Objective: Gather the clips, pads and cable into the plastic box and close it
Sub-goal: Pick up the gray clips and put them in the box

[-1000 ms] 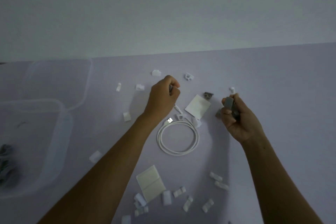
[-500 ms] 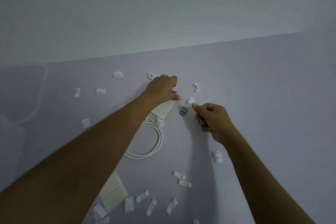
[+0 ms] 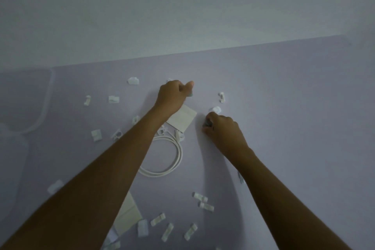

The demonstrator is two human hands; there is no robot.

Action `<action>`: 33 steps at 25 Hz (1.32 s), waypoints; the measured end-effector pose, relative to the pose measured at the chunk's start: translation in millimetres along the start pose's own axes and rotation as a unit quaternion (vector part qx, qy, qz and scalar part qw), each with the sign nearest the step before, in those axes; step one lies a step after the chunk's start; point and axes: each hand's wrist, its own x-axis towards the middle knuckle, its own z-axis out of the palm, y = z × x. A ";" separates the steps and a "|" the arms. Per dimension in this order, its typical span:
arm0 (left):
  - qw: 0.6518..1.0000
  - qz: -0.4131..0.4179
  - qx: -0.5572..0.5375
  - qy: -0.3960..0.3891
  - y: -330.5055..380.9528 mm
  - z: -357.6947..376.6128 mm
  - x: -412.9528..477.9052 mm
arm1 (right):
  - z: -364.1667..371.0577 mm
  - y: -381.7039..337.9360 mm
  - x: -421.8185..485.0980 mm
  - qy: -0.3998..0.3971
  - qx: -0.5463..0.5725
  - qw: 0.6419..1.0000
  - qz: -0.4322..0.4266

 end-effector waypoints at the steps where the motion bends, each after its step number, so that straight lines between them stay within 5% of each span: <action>1: 0.991 -0.047 -0.124 -0.015 -1.3 -5.2 -6.2 | 0.5 1.0 -0.5 0.000 0.011 1.000 0.007; 4: 0.865 -0.156 -0.473 -0.065 -6.7 -16.3 -31.5 | -9.4 -1.4 -9.9 0.009 0.221 0.970 0.105; 5: 0.826 -0.171 -0.531 -0.078 -9.0 -18.4 -40.6 | -15.3 -3.8 -14.1 -0.001 0.369 0.916 0.158; 7: 0.759 -0.183 -0.615 -0.108 -16.8 -23.7 -58.3 | -28.2 -15.1 -26.2 -0.060 0.641 0.731 0.227; 9: 0.706 -0.174 -0.674 -0.134 -25.9 -30.7 -75.6 | -35.4 -27.7 -39.2 -0.119 0.776 0.576 0.228; 12: 0.675 -0.154 -0.707 -0.147 -38.3 -46.9 -103.3 | -32.3 -55.2 -57.3 -0.178 0.859 0.432 0.209; 14: 0.673 -0.150 -0.709 -0.148 -46.4 -62.4 -122.3 | -26.0 -76.6 -69.6 -0.178 0.889 0.367 0.208; 16: 0.678 -0.145 -0.707 -0.139 -57.4 -82.4 -142.2 | -19.4 -99.5 -82.0 -0.161 0.899 0.346 0.214; 22: 0.704 -0.144 -0.688 -0.103 -94.7 -146.0 -192.5 | -3.9 -170.5 -105.7 -0.114 0.886 0.371 0.253; 33: 0.866 -0.098 -0.491 0.000 -193.3 -302.1 -261.3 | 27.7 -323.7 -121.6 -0.173 0.839 0.437 0.276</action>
